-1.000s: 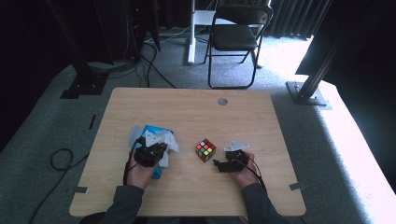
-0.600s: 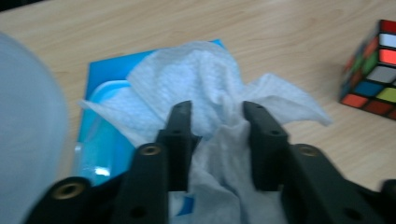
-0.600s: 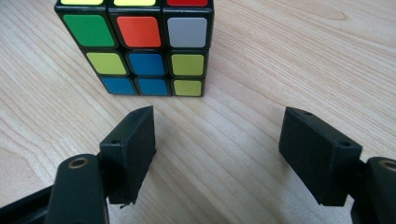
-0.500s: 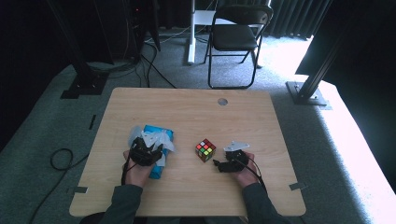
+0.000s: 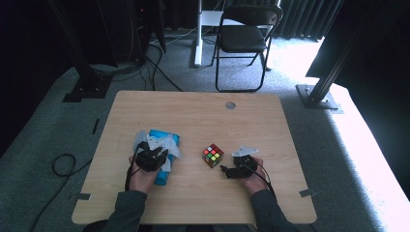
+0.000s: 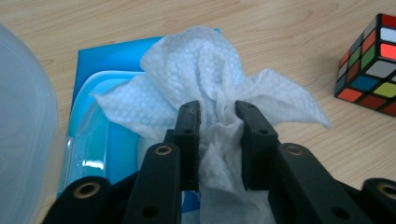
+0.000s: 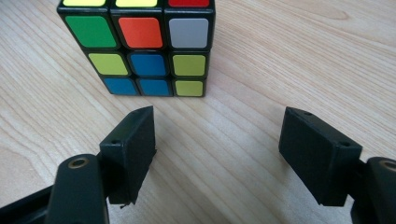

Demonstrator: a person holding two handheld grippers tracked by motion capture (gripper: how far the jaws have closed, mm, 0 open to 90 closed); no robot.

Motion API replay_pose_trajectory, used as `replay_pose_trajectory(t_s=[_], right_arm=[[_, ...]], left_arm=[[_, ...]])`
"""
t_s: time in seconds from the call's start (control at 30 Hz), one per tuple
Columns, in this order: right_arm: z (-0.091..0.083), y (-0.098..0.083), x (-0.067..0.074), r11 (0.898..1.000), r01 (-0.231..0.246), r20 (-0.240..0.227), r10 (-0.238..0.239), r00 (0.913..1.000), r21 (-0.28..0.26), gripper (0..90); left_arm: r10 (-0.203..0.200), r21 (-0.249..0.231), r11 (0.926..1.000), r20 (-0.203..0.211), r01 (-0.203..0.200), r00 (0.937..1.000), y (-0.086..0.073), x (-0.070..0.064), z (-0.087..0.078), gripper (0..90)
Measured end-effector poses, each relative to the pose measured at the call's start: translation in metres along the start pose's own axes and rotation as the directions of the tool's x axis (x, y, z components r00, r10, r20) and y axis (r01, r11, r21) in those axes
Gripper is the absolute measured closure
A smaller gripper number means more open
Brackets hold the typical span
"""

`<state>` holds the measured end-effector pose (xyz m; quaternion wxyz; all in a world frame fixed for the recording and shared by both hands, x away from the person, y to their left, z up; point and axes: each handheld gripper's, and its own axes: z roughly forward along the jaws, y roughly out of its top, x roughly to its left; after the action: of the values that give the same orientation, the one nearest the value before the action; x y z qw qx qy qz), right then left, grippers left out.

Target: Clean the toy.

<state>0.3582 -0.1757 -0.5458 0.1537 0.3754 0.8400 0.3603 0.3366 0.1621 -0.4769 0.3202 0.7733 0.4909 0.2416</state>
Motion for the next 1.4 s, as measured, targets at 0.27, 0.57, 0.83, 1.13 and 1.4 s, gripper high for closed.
replay_pose_trajectory(t_s=[0.27, 0.57, 0.83, 1.13, 1.4], right_arm=[[-0.002, 0.003, 0.003, 1.0, -0.003, -0.02, 0.003, 0.9998, -0.024, 25.1], [0.002, 0.013, 0.015, 0.997, 0.0, -0.073, -0.005, 0.9973, -0.078, 18.6], [0.014, 0.022, 0.024, 0.997, 0.01, -0.074, -0.016, 0.9971, -0.071, 13.9], [0.022, 0.025, 0.028, 0.997, 0.025, -0.052, -0.029, 0.9982, -0.076, 15.6], [0.026, 0.025, 0.029, 0.996, 0.046, -0.023, -0.048, 0.9986, -0.082, 23.9]], left_arm=[[-0.015, -0.028, 0.9995, 0.002, 0.015, 0.9999, 0.001, 0.001, -0.008, 81.6], [0.023, -0.059, 0.9981, 0.054, -0.02, 0.9983, 0.008, -0.013, -0.013, 83.3], [0.034, -0.074, 0.9969, 0.083, -0.028, 0.9959, 0.015, -0.019, -0.01, 83.3], [0.05, -0.084, 0.9956, 0.11, -0.041, 0.9926, 0.021, -0.024, -0.006, 83.3], [0.06, -0.093, 0.9945, 0.141, -0.047, 0.9881, 0.025, -0.03, -0.001, 83.2]])
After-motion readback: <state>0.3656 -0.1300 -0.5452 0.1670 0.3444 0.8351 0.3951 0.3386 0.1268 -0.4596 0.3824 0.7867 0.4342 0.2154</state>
